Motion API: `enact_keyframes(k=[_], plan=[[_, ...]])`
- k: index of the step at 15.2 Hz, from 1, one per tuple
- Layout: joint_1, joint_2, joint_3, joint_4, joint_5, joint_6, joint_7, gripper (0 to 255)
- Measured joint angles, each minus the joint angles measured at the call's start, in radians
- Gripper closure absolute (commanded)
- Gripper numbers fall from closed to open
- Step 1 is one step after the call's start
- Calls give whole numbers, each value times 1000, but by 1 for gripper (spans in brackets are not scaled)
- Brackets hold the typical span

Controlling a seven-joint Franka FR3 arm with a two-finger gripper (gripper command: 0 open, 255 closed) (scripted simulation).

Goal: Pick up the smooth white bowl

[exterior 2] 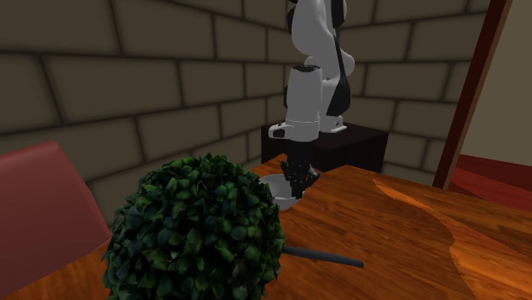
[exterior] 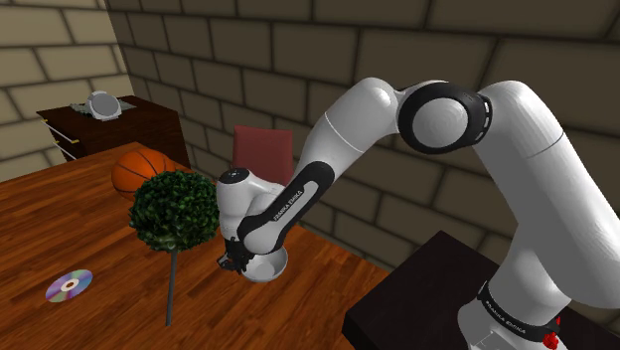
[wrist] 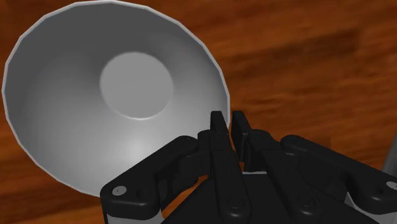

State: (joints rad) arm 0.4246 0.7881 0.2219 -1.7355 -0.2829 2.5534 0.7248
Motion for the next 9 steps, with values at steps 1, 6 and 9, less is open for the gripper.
enact_keyframes(k=[1,6,9], plan=[[0,0,0,0,0,0,0,255],[-7,-33,9,-12,8,-23,-5,255],[-12,-64,17,-23,15,-42,-8,255]])
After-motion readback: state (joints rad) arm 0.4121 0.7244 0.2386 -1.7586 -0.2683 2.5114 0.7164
